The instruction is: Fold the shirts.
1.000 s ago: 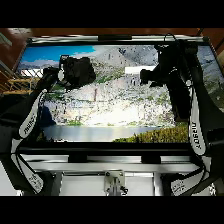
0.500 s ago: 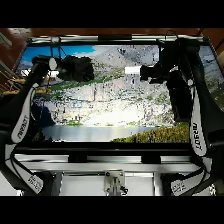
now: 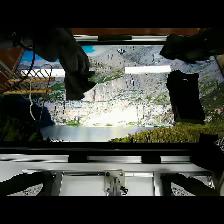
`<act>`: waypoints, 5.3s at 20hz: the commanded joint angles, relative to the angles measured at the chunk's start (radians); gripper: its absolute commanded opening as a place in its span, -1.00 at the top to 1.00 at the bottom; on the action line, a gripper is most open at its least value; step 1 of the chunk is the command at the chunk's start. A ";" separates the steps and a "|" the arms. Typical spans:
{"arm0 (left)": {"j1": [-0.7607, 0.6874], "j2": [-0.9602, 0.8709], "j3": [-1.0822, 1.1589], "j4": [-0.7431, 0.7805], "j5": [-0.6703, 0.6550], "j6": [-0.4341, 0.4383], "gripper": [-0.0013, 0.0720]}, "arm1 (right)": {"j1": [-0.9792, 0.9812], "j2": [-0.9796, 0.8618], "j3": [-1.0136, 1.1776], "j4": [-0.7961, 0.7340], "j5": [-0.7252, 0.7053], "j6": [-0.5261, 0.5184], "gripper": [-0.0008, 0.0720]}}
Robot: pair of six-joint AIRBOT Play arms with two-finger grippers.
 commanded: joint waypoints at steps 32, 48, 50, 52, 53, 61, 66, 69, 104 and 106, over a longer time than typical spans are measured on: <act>0.472 -0.199 -0.926 -0.554 0.041 0.134 -1.00 | 0.001 0.248 -1.056 0.146 -0.012 -0.031 -0.89; 0.363 -0.245 -0.883 -0.601 0.131 0.154 0.85 | 0.002 0.150 -1.132 0.194 0.050 0.000 -0.89; 0.363 -0.244 -0.843 -0.601 0.092 0.188 0.86 | 0.002 0.150 -1.209 0.259 0.098 -0.017 -0.89; 0.363 -0.235 -0.817 -0.601 0.083 0.191 0.86 | 0.039 0.150 -1.269 0.348 0.185 -0.072 -0.89; 0.363 -0.225 -0.810 -0.600 0.083 0.192 0.86 | 0.080 0.150 -1.289 0.356 0.235 -0.093 -0.89; 0.363 -0.035 -0.690 -0.597 0.087 0.292 0.86 | 0.216 0.139 -1.261 0.173 0.353 -0.077 0.74; 0.362 0.168 -0.344 -0.597 0.133 0.344 0.86 | 0.215 0.307 -0.875 -0.064 0.055 -0.231 0.74; 0.362 0.285 -0.089 -0.601 0.206 0.343 0.86 | 0.216 0.441 -0.559 -0.062 0.076 -0.233 0.74; 0.362 -0.416 -0.084 -0.441 -0.019 0.200 0.85 | 0.030 -0.297 -0.634 0.190 0.675 0.214 0.68; 0.363 -0.438 -0.084 -0.472 -0.127 0.201 0.38 | 0.029 -0.299 -0.631 0.211 0.644 0.209 0.67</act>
